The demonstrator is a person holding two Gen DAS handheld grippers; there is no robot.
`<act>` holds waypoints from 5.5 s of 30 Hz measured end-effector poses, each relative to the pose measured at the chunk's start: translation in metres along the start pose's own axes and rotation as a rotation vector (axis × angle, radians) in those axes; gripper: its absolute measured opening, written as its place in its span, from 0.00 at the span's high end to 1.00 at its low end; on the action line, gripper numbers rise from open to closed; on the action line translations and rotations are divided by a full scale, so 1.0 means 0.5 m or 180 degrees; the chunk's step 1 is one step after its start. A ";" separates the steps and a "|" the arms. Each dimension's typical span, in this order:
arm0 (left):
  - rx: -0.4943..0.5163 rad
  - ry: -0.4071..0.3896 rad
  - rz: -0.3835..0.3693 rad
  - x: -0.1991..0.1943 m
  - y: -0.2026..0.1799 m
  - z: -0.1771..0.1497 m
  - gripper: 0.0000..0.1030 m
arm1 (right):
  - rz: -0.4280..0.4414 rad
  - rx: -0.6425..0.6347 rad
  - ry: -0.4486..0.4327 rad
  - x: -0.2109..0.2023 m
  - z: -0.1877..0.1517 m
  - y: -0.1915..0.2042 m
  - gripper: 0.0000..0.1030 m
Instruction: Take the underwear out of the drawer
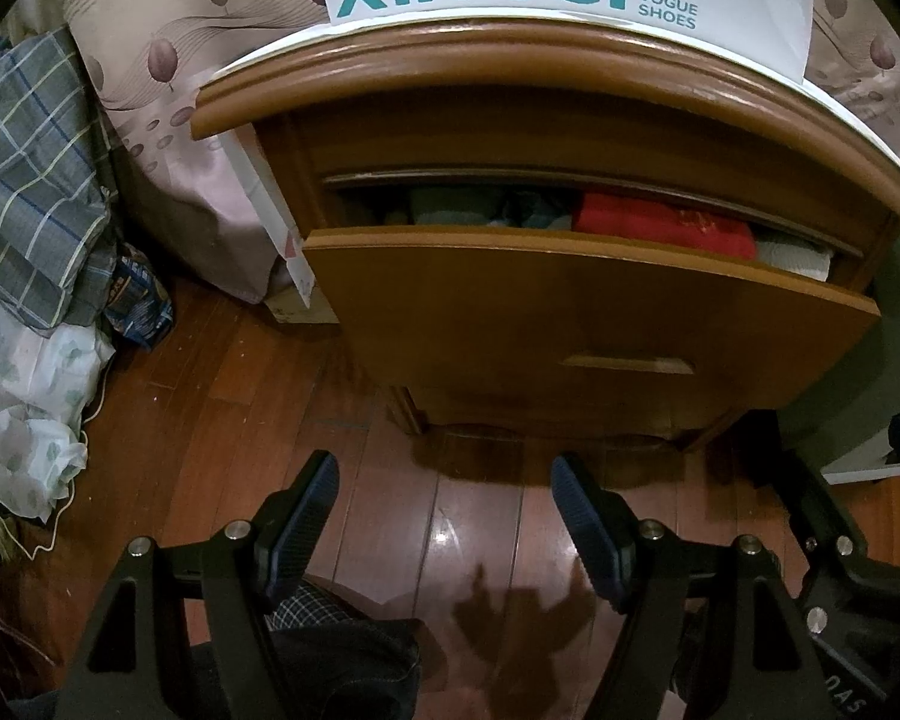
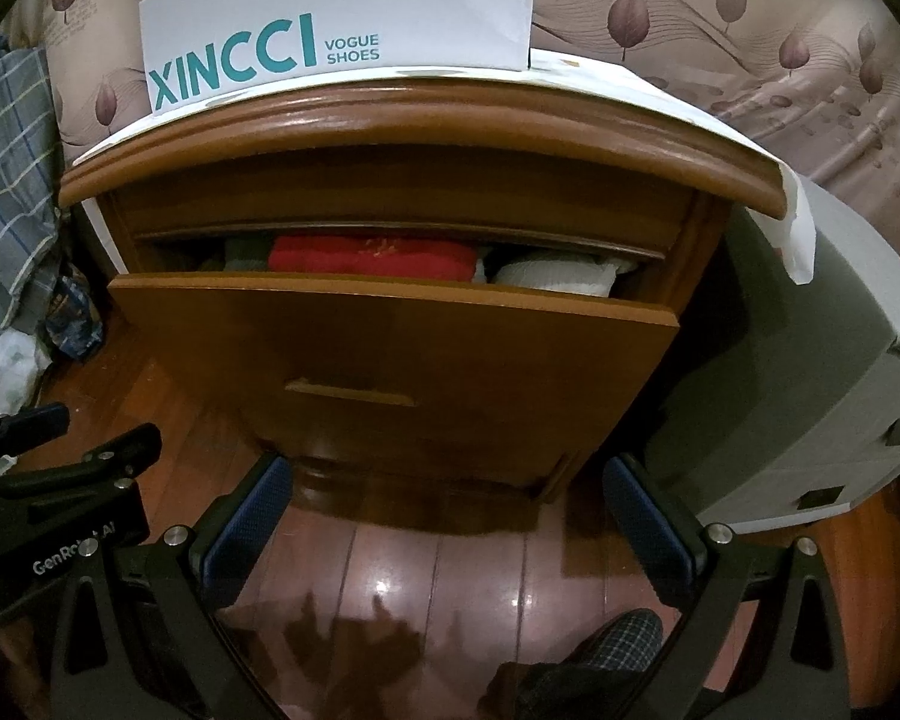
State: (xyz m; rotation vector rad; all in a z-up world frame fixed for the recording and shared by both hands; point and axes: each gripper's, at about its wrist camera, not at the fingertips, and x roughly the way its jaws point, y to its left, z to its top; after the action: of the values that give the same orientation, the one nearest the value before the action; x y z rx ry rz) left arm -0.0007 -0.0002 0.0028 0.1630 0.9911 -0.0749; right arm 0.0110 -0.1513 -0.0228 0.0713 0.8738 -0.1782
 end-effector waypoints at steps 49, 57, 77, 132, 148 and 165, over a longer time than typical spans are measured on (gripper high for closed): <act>-0.1458 0.0364 -0.0997 0.037 0.100 0.038 0.27 | 0.0035 0.0330 0.0146 0.006 0.010 -0.043 0.01; -0.2131 0.0467 -0.1126 0.105 0.117 0.067 0.27 | 0.0123 0.0474 0.0172 -0.001 0.018 -0.059 0.01; -0.3093 0.0476 -0.1528 0.157 0.177 0.104 0.24 | 0.0345 0.0729 0.0254 -0.015 0.037 -0.088 0.00; -0.2528 0.1227 -0.0972 0.279 0.195 -0.035 0.03 | 0.0288 0.0350 0.0139 -0.041 0.076 -0.107 0.00; -0.2076 0.1247 -0.0761 0.269 0.196 -0.039 0.03 | 0.0881 -0.0258 0.0523 -0.019 0.069 -0.025 0.01; -0.1495 0.0776 -0.0226 0.202 0.180 0.030 0.05 | 0.1188 -0.0994 0.0940 0.061 0.094 0.072 0.01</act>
State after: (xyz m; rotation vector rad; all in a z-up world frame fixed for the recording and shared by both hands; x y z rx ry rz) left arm 0.0792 0.0873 -0.0646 -0.3004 1.2305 0.1165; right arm 0.0723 -0.1263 -0.0168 -0.0329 1.1556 0.3260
